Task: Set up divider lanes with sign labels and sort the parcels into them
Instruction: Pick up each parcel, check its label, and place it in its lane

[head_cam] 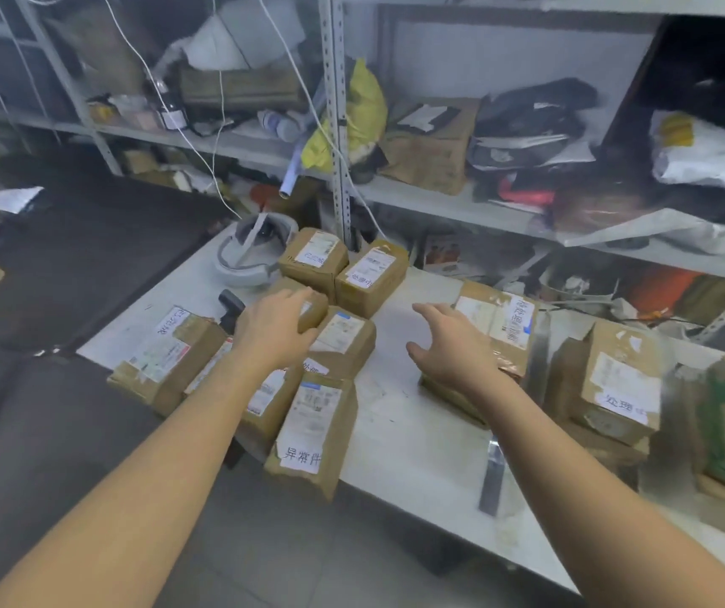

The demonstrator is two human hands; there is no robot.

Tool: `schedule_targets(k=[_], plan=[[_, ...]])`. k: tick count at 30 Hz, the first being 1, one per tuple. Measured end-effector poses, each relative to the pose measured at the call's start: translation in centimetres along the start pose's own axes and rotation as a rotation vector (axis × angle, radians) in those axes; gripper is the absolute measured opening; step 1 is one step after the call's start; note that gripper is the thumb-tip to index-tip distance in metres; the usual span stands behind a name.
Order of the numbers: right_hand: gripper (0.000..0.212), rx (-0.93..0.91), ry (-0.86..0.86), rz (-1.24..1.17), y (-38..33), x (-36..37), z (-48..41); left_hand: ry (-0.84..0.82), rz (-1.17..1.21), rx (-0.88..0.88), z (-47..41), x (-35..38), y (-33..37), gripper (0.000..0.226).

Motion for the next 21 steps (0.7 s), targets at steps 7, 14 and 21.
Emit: schedule_targets(k=[7, 14, 21], plan=[[0.063, 0.100, -0.039, -0.001, -3.6, 2.8, -2.8, -0.097, 0.116, 0.051, -4.8, 2.2, -4.9, 0.060], [0.063, 0.140, -0.050, -0.069, -3.4, 4.9, -10.2, -0.175, 0.169, 0.075, -11.5, 5.3, -6.1, 0.066], [0.063, 0.261, -0.078, -0.285, -1.4, 7.0, -19.3, -0.298, 0.313, 0.048, -20.3, 6.6, -4.0, 0.038]])
Point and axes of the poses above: each hand's wrist, its own z-axis away from the middle knuckle, its own x-axis out of the palm, y = z × x, the point moved 1 cm from there along -z, towards the middle knuckle, and after that the axes turned 1 degree about z, right-handed, at the moved point
